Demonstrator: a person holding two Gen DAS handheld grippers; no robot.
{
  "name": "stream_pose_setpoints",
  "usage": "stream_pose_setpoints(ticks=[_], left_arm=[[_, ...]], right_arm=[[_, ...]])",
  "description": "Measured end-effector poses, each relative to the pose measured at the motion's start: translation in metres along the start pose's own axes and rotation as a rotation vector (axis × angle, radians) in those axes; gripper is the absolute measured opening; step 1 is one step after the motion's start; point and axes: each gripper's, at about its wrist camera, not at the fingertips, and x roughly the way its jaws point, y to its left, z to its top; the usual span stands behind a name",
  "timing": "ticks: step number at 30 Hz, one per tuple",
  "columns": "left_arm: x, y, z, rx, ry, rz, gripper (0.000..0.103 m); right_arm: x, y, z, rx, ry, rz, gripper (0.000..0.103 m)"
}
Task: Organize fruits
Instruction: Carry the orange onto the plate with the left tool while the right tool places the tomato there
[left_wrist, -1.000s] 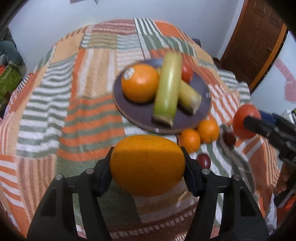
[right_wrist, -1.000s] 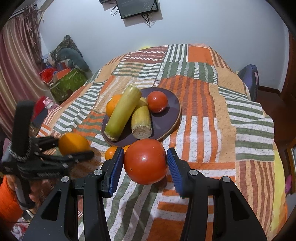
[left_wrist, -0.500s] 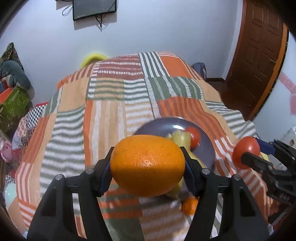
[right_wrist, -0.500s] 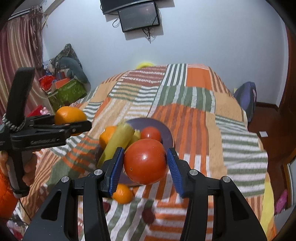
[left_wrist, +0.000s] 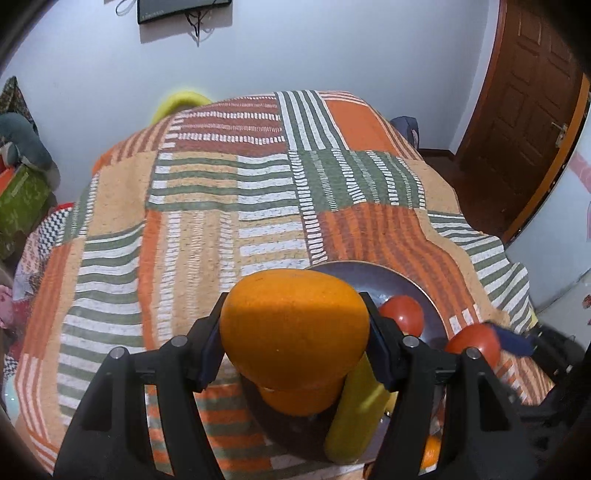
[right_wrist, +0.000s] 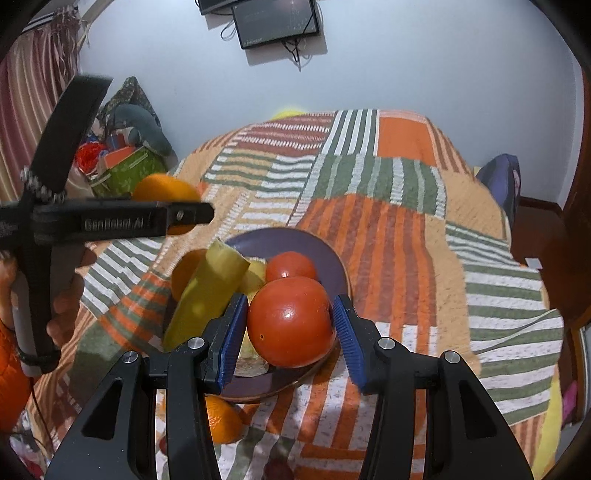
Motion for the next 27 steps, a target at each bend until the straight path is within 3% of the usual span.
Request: stream_pose_setpoints(ticks=[11,24,27], left_arm=[[0.043,0.004,0.003,-0.069,0.063,-0.039,0.065],[0.048,0.009,0.000,-0.120,0.089,-0.074,0.066],[0.043,0.008,0.000,-0.109,0.084,-0.078,0.074]], right_arm=[[0.026,-0.007,-0.005,0.014,0.038,0.008,0.045],[0.029,-0.003,-0.006,0.018,0.031,0.017,0.048],[0.027,-0.002,-0.005,0.018,0.026,0.015,0.051]])
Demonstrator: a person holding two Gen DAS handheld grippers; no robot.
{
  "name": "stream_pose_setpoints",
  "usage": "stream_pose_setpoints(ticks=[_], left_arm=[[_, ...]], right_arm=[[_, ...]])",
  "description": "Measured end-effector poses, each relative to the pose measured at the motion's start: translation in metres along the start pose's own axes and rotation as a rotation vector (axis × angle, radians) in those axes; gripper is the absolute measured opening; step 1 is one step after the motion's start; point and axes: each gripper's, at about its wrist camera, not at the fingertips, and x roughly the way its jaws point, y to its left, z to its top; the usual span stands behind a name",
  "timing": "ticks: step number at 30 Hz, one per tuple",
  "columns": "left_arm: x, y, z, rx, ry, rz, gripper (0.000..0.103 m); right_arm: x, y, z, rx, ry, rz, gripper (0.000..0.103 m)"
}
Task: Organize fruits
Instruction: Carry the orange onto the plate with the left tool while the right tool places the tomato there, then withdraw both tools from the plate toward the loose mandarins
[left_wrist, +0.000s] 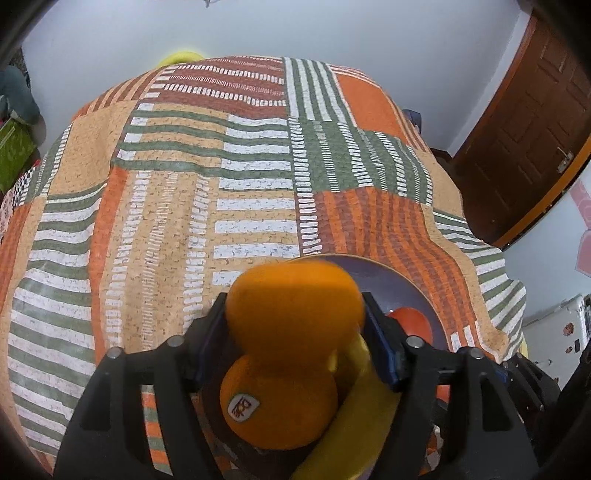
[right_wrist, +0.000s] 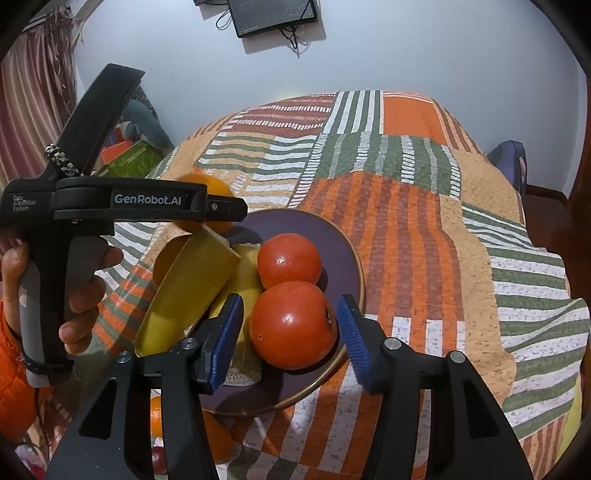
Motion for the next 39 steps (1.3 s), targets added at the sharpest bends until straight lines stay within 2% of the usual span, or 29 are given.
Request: stream_pose_setpoints(ticks=[2,6,13,21,24,26,30,36,39], left_arm=[[-0.008,-0.004,-0.001,0.022,-0.026,0.021,0.080],[-0.027,-0.011,-0.005,0.069,-0.068,0.062,0.080],[-0.067,-0.010,-0.021,0.077,-0.108,0.070,0.080],[-0.122,-0.008,-0.055,0.117,-0.154,0.099,0.080],[-0.137,-0.008,-0.069,0.131,-0.160,0.105,0.080],[-0.145,-0.006,-0.079,0.130,-0.158,0.104,0.081],[-0.151,-0.001,-0.099,0.135,-0.131,0.096,0.081],[-0.149,-0.002,-0.126,0.163,-0.100,0.041,0.081],[-0.145,-0.005,-0.135,0.176,-0.102,0.065,0.081]], right_arm=[[-0.002,0.002,0.000,-0.004,-0.001,-0.003,0.052],[-0.008,0.006,-0.002,-0.016,-0.004,-0.010,0.052],[-0.029,0.012,-0.004,-0.035,-0.016,-0.035,0.052],[-0.061,0.026,-0.013,-0.066,-0.030,-0.051,0.052],[-0.066,0.031,-0.021,-0.068,-0.021,-0.050,0.060],[-0.067,0.033,-0.026,-0.068,-0.017,-0.051,0.061],[-0.063,0.038,-0.039,-0.066,0.016,-0.051,0.061],[-0.052,0.043,-0.054,-0.059,0.075,-0.034,0.061],[-0.046,0.044,-0.056,-0.064,0.088,-0.035,0.056]])
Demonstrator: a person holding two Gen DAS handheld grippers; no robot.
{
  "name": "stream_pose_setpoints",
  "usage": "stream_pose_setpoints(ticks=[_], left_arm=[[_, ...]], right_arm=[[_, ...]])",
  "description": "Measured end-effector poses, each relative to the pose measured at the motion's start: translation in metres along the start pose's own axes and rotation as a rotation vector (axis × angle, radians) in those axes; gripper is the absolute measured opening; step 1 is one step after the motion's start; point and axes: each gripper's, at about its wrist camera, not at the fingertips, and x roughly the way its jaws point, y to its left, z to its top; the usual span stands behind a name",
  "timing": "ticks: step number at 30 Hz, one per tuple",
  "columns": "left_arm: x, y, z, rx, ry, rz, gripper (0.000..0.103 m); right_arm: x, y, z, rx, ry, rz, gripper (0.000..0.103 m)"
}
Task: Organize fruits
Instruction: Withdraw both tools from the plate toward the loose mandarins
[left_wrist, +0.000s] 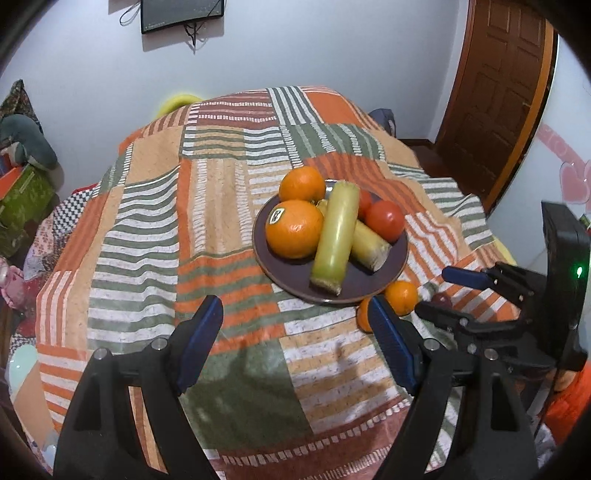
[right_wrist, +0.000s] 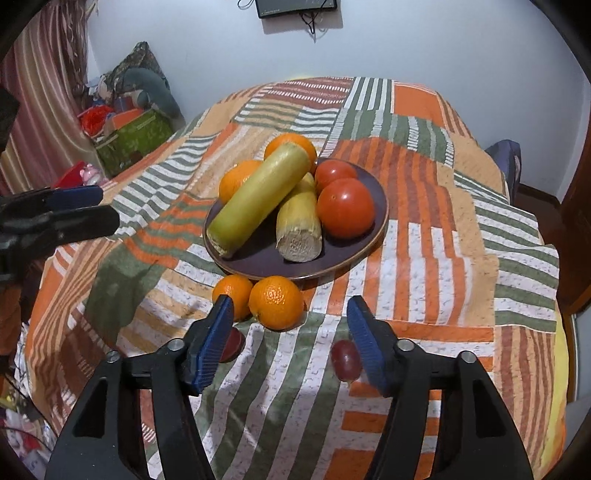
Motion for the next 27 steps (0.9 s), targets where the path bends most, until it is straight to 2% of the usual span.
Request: stream_pose_setpoints(ticks=[4,10,14,16,21,27], left_arm=[[0.003,0.003,-0.004,-0.019,-0.006,-0.005,0.081],[0.020,0.008,-0.006,-0.051,0.032,-0.049,0.081],[0.029,0.001,-0.010,-0.038,0.040,-0.075,0.081],[0.035,-0.003,-0.010,-0.036,0.052,-0.081,0.081],[0.046,-0.009,-0.010,-0.062,0.068,-0.110,0.081],[0.058,-0.028,-0.011,-0.001,0.105,-0.107,0.081]], right_arm=[[0.008,0.000,0.001,-0.003,0.016,0.008,0.050],[0.023,0.004,0.002,-0.011,0.046,0.026,0.044],[0.026,0.003,0.000,0.002,0.060,0.061,0.040],[0.026,0.004,-0.001,0.002,0.061,0.083,0.035],[0.020,0.002,-0.002,0.000,0.046,0.066,0.034],[0.005,-0.010,-0.003,0.032,0.017,0.062,0.034]])
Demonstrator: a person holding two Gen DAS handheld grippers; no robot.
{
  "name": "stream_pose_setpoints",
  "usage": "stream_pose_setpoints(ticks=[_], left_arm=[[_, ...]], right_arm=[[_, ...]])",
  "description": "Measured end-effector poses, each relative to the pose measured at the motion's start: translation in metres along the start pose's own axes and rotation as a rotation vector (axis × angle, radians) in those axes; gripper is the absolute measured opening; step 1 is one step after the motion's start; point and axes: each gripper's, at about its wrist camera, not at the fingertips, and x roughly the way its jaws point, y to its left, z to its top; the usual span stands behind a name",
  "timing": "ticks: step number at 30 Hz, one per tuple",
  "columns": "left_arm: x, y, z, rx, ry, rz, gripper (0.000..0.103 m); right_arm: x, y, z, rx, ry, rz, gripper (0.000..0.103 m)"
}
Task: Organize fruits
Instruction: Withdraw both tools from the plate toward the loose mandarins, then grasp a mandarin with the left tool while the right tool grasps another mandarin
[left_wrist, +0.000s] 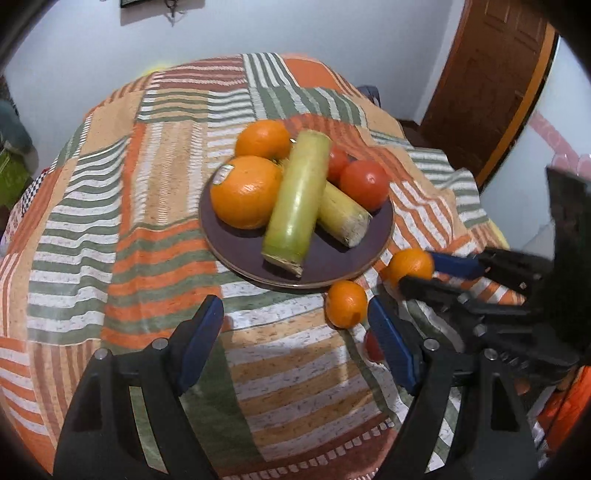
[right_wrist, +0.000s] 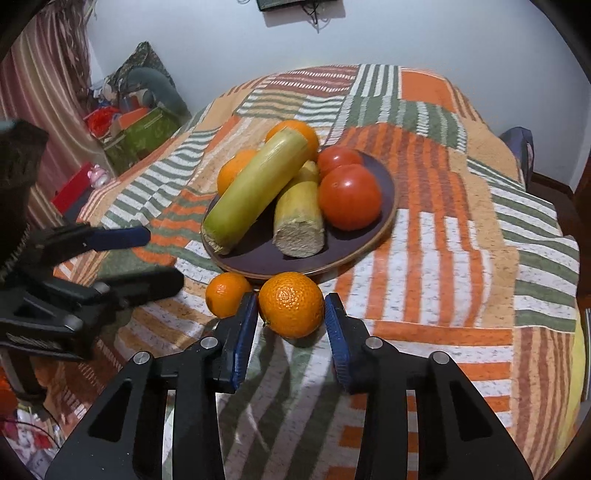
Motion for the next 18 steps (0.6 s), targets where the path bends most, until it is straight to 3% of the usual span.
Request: stream_pose_setpoints(ticks=[8,18], left_arm=[[0.030,-0.018,0.001,0.024,0.069,-0.009,0.077],[0.042,-0.029,0.000,0.055,0.089,-0.032,0.034]], right_arm=[[-0.018,-0.017,-0.002,0.040,-0.037,-0.009,0.035],[-0.018,-0.026,-0.007,0.070,-0.038,0.001,0.035]])
